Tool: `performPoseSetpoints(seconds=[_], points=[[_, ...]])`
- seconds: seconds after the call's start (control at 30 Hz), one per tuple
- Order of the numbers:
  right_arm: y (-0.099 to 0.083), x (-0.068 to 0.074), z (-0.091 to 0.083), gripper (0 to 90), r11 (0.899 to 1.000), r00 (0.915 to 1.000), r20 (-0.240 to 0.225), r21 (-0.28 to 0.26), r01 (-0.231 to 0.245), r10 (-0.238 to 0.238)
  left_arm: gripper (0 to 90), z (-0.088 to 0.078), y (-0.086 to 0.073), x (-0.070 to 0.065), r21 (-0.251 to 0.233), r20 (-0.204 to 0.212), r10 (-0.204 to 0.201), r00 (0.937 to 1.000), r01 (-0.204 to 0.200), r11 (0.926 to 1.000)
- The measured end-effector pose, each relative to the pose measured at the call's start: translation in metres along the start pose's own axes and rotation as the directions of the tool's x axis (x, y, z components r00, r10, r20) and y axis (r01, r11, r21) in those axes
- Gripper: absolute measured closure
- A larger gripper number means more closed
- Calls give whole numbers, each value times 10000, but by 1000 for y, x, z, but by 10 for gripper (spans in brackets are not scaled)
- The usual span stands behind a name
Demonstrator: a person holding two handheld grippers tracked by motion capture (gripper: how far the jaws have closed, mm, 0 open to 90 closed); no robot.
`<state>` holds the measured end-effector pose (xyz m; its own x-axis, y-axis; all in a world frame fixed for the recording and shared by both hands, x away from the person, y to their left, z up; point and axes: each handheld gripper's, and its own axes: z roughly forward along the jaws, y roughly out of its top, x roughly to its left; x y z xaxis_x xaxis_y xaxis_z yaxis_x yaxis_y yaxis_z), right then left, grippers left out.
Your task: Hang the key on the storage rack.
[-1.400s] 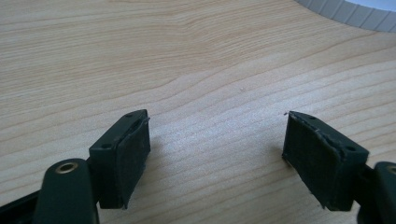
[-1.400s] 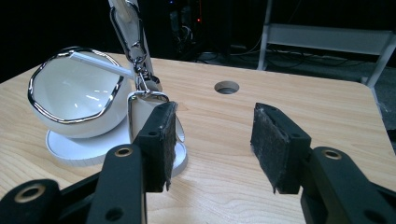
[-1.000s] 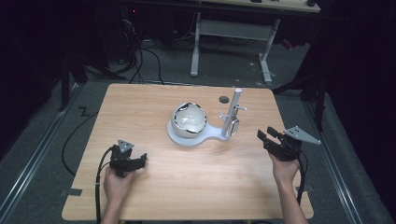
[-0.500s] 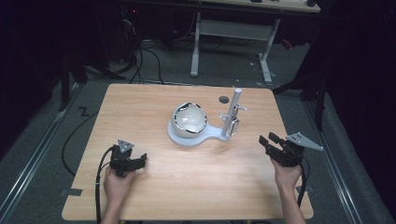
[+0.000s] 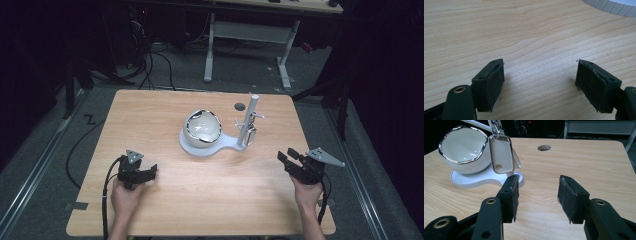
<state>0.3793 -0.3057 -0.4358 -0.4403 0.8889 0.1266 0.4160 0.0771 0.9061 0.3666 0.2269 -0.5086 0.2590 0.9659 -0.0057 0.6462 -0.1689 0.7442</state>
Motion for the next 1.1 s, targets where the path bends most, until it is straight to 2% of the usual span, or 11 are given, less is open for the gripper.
performPoseSetpoints(seconds=[0.47,0.63,1.1], points=[[-10,-4,5,514,9994,9999,62,314,-135,133,232,0,0,0,2,-4,3,10000,-3,10000],[-14,-4,9,515,9986,9994,98,419,-323,320,233,0,0,0,4,-3,5,10000,-5,10000],[-23,-3,27,514,9929,9993,340,1173,-188,149,233,0,0,0,2,1,0,10000,0,10000]])
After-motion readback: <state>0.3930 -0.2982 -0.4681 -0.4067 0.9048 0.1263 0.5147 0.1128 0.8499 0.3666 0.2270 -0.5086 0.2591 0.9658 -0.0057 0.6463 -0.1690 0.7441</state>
